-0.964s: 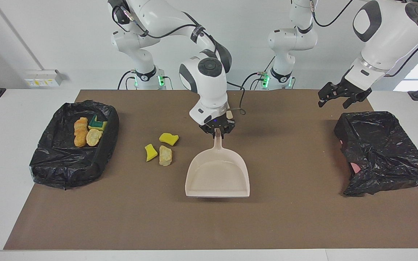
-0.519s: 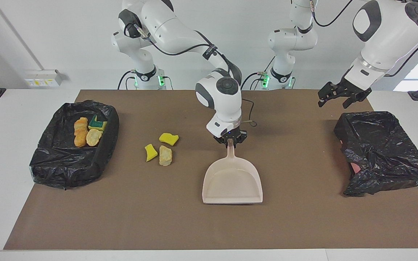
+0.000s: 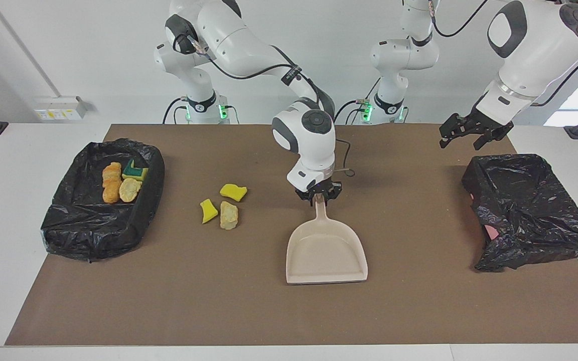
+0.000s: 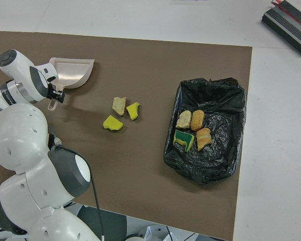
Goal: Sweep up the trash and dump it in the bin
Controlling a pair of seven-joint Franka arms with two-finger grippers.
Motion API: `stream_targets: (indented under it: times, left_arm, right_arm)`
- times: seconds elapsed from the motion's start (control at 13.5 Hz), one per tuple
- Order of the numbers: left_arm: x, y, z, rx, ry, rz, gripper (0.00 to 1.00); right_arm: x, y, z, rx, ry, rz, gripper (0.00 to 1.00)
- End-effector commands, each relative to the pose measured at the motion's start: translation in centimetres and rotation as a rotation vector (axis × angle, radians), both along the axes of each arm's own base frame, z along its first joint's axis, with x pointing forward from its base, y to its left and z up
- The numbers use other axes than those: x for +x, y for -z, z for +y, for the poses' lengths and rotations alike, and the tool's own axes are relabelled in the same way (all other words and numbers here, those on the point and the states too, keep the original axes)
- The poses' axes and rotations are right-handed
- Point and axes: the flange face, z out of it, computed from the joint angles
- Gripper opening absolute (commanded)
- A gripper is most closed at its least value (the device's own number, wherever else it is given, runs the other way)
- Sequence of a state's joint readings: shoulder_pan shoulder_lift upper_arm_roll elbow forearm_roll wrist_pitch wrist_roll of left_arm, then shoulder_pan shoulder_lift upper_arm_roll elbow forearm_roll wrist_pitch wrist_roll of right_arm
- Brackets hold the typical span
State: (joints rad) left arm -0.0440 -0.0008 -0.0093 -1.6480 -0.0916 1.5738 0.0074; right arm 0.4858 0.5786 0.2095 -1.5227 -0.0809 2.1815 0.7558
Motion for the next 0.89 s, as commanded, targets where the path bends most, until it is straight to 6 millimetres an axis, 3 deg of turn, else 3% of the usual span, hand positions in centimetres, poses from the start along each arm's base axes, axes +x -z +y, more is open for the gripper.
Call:
stream_targets:
  times: [0.0, 0.07, 0.22, 0.37, 0.52, 0.59, 0.82]
  left_arm:
    - [-1.0, -0.2, 0.0, -0.01, 0.004, 0.002, 1.0]
    - [-0.9, -0.1, -0.1, -0.009, 0.003, 0.002, 1.0]
    - [-0.9, -0.2, -0.2, -0.01, 0.003, -0.002, 1.0]
    - [-0.5, 0.0, -0.8, -0.009, 0.002, -0.015, 1.0]
    - [0.0, 0.7, -3.5, -0.011, 0.048, -0.031, 1.0]
    - [0.3, 1.2, -3.9, -0.012, 0.051, -0.042, 1.0]
    - [1.3, 4.1, -8.2, -0.014, 0.103, -0.055, 1.0]
  right_arm:
    - [0.2, -2.9, -1.7, -0.023, -0.018, -0.013, 1.0]
    - [-0.4, -4.4, -2.1, -0.041, -0.051, -0.004, 1.0]
    - [-2.5, -8.2, -4.7, -0.078, -0.046, 0.038, 1.0]
    - [-7.4, -11.4, -5.8, -0.055, -0.083, 0.085, 1.0]
    - [-12.3, -12.1, -5.4, -0.055, -0.111, 0.105, 1.0]
    - [-14.5, -11.9, -4.7, -0.057, -0.127, 0.117, 1.0]
    - [-22.0, -10.3, -4.5, -0.052, -0.193, 0.172, 1.0]
